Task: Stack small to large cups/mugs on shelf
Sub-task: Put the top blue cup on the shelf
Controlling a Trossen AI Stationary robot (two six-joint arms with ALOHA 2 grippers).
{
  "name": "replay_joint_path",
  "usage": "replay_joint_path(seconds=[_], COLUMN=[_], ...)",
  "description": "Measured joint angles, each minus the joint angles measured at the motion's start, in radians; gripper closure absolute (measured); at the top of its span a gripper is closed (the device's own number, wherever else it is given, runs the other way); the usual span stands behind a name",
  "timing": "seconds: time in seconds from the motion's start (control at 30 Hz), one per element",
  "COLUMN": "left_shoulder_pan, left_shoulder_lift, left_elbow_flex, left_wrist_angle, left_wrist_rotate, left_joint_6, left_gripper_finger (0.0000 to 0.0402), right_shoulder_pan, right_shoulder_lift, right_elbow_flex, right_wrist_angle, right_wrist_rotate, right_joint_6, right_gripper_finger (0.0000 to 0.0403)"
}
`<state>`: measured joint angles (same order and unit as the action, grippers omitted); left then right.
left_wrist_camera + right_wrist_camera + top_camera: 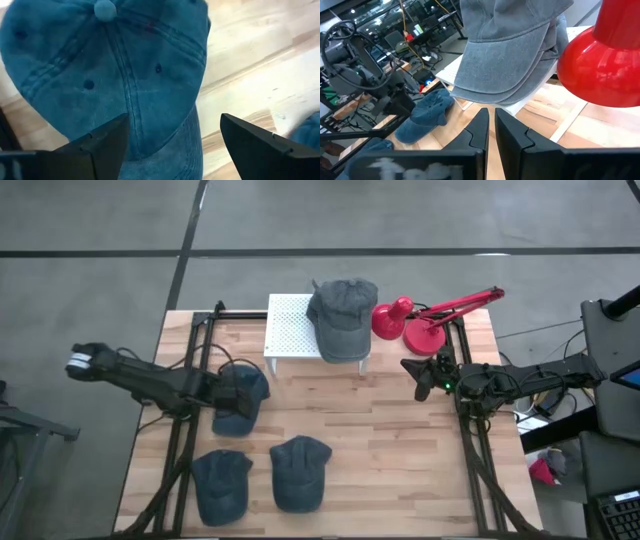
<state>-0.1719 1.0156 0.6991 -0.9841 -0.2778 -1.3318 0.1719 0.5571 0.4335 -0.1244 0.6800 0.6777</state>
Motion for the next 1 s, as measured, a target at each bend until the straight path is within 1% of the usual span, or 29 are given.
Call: replay_joint_path(seconds=[0.27,0.5,0.83,0.93,1.0], left_shoulder_pan=[0.0,0.012,0.049,0.052,0.052], left_shoulder_lift=[0.148,0.273,0.488,0.537,0.56], left_elbow_flex=[0.008,0.034,0.038,0.048,0.062], left_wrist_angle=[0.081,0.086,0.1,0.102,0.102], left_wrist_rotate=[0.005,-0.008,-0.018,-0.015,-0.01], left_joint_6=[0.002,0.047,0.048,0.048,0.049], left_gripper_finger=[0.0092,0.0092,0.0092,0.0106,0.0129], right_shoulder_pan=[0.0,0.0,0.0,0.0,0.0], right_shoulder_lift=[0.0,0.0,0.0,-0.001,-0.001], right_elbow_flex=[0.0,0.0,0.0,0.0,0.0], right_wrist_angle=[0.0,0.0,-0.001,-0.001,-0.002], right_wrist_rotate=[0.0,0.001,0.003,0.003,0.003], right_joint_6=[0.0,0.0,0.0,0.0,0.0], right_gripper_finger=[0.0374,0.0374,0.0374,0.0374,0.0374])
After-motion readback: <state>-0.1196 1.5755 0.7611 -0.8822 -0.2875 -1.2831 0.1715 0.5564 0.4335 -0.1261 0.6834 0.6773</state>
